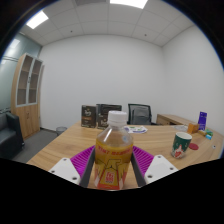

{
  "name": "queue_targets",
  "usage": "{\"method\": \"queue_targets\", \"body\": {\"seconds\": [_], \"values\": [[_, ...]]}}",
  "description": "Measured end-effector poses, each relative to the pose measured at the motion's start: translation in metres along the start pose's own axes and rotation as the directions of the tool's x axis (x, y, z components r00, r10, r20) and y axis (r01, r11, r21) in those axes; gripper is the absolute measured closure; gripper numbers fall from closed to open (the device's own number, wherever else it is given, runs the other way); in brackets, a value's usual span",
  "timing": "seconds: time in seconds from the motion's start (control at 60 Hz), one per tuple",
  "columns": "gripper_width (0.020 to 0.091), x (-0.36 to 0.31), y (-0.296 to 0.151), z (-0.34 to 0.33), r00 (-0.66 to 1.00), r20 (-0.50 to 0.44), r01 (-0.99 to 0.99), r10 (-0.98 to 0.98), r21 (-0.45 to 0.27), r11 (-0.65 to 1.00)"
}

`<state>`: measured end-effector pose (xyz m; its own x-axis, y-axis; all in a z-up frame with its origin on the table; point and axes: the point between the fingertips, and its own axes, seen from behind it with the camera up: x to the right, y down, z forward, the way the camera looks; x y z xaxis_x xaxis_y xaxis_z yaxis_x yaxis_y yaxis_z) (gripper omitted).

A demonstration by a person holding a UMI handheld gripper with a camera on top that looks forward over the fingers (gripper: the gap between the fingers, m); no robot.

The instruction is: Pour water

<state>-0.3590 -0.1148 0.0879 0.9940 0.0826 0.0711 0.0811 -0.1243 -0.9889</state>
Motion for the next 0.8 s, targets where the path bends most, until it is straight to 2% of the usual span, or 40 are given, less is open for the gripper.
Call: {"method": "queue_targets", "body": {"seconds": [0.017, 0.05, 0.117, 0.217, 0.35, 0.417, 0.533, 0.667, 0.733, 0.8], "values": [[0.0482, 0.007, 0.002, 0.002, 1.0, -0.007, 0.001, -0.001, -0.007, 1.0], [0.0489, 0.007, 0.001, 0.003, 1.0, -0.017, -0.004, 0.004, 0.011, 1.0], [0.0555, 0.001, 0.0, 0.005, 1.0, -0.008, -0.026, 0.026, 0.034, 0.999], [0.0632, 0.001, 0.004, 0.005, 0.998, 0.02, -0.056, 0.056, -0.012, 0.998], [0.0653, -0.004, 0.002, 0.007, 0.996, 0.067, -0.056, 0.058, -0.022, 0.998], [0.0653, 0.0, -0.004, 0.009, 0.98, 0.115, -0.158, 0.164, -0.057, 0.986], [0.0654, 0.028, -0.045, 0.017, 0.915, 0.16, -0.369, 0.371, -0.041, 0.928], [0.0652, 0.079, -0.081, 0.031, 0.713, 0.204, -0.679, 0.671, -0.039, 0.733], [0.0655, 0.11, -0.091, 0.038, 0.532, 0.218, -0.832, 0.819, -0.048, 0.553], [0.0657, 0.139, -0.09, 0.053, 0.293, 0.217, -0.944, 0.931, -0.089, 0.318]]}}
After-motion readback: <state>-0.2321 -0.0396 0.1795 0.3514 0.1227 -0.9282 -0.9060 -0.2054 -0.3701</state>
